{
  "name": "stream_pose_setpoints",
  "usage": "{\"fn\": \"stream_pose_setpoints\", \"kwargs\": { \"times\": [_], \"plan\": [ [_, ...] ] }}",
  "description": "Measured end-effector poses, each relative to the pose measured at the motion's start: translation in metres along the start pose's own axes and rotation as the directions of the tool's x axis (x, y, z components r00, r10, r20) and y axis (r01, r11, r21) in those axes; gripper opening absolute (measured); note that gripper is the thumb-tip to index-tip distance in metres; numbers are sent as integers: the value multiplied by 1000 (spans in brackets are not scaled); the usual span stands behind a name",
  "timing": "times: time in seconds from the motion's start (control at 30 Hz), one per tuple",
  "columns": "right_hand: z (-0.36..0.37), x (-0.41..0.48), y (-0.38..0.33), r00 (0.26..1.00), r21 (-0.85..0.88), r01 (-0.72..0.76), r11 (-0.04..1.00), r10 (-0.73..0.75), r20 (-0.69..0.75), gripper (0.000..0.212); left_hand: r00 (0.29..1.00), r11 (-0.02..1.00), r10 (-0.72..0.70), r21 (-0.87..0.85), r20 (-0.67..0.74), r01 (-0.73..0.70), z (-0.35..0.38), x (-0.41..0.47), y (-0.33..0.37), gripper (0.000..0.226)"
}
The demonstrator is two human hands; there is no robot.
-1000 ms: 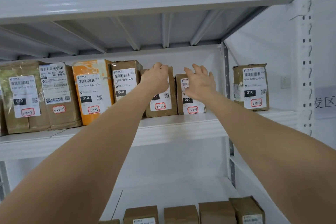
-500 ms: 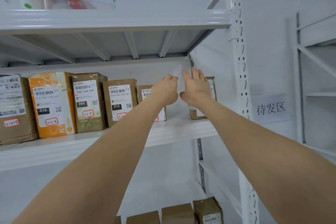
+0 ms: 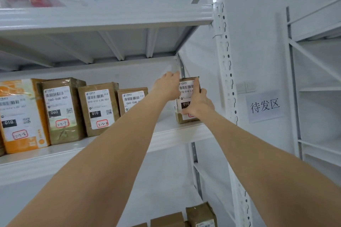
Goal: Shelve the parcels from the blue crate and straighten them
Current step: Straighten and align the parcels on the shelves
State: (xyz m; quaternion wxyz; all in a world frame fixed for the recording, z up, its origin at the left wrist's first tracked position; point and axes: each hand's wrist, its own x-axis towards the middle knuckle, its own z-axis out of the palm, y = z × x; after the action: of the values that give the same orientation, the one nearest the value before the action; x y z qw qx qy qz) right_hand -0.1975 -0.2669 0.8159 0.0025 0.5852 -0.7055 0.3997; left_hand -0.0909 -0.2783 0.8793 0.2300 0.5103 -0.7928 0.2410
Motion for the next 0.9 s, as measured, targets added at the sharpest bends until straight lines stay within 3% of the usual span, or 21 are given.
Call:
{"fn": "stream_pose_setpoints", "kwargs": {
  "times": [0.13, 0.33, 0.43, 0.9],
  "plan": [
    [17, 3, -6, 1000, 32, -5, 999, 5, -14, 125, 997, 1000, -10, -6, 71, 11, 10, 8, -15, 55],
    [50, 11, -27, 998, 97, 64, 993, -61, -28, 91, 999, 972, 14, 235, 51, -26, 18, 13, -51, 54],
    [63, 14, -32, 992, 167, 128, 978, -125, -27, 76, 999, 964, 10, 265, 41, -20, 21, 12, -65, 57],
    [84, 8, -57, 999, 85, 44, 995, -43, -11, 95, 998, 970, -60, 236, 36, 50, 28, 7, -90, 56]
  ]
}}
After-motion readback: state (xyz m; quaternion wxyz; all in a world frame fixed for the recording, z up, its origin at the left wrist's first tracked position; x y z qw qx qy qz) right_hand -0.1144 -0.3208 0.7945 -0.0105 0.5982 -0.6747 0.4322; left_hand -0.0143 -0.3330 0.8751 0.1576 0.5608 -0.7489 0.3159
